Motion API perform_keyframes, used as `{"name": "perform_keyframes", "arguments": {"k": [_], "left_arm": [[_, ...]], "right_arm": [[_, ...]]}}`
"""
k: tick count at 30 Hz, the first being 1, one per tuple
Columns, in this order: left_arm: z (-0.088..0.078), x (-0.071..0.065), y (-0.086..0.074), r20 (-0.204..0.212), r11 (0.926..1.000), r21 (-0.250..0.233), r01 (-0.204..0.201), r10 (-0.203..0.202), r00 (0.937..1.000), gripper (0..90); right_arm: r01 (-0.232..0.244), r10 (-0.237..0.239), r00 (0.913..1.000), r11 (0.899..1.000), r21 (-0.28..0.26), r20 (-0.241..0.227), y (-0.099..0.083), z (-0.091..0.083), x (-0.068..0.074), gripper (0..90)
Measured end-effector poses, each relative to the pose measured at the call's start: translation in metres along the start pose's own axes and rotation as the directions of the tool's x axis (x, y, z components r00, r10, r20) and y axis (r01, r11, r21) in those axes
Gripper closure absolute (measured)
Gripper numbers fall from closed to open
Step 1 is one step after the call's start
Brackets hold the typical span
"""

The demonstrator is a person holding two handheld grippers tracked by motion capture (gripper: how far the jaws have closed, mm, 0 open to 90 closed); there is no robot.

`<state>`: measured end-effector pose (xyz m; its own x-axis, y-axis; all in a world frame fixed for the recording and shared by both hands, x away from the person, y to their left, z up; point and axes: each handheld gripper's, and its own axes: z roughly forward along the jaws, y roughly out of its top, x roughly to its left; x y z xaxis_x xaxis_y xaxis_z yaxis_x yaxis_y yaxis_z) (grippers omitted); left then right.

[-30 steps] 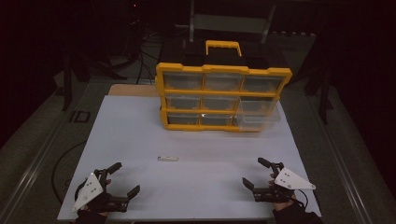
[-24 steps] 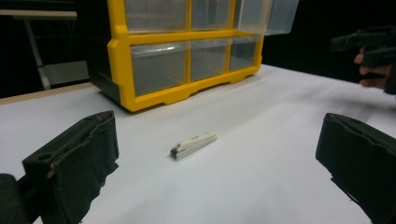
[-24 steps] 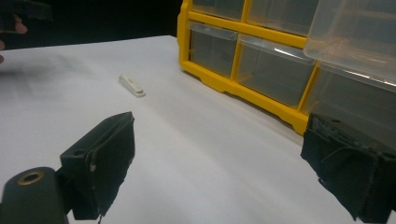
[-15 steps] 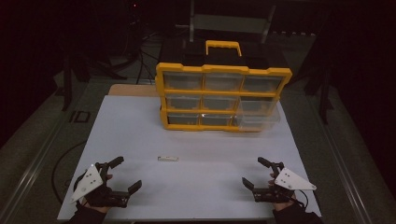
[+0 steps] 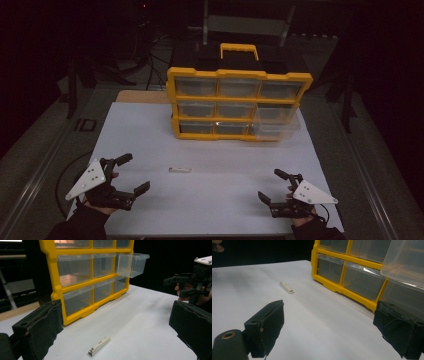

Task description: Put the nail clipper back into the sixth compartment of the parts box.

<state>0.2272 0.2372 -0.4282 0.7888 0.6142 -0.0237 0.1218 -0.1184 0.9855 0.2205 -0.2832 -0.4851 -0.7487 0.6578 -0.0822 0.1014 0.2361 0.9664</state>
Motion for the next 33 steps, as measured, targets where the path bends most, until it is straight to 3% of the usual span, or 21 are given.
{"name": "perform_keyframes", "arguments": {"k": [11, 18, 33], "left_arm": [[0.013, 0.012, 0.022, 0.072, 0.9988, -0.009, -0.048, 0.048, 0.9963, 0.3], [0.027, 0.019, 0.030, 0.107, 0.9986, -0.006, -0.052, 0.053, 0.9929, 0.3], [0.063, 0.025, 0.039, 0.204, 0.9929, 0.036, -0.113, 0.104, 0.9735, 0.3]], "right_arm": [[-0.005, 0.005, 1.0000, 1.000, -0.005, -0.007, 0.000, 0.001, 0.000, 9.8], [-0.012, 0.012, 0.9999, 1.000, -0.003, -0.010, 0.000, 0.001, 0.000, 9.8], [-0.017, 0.017, 0.9997, 1.000, -0.003, -0.017, -0.001, 0.002, 0.000, 9.8]]}}
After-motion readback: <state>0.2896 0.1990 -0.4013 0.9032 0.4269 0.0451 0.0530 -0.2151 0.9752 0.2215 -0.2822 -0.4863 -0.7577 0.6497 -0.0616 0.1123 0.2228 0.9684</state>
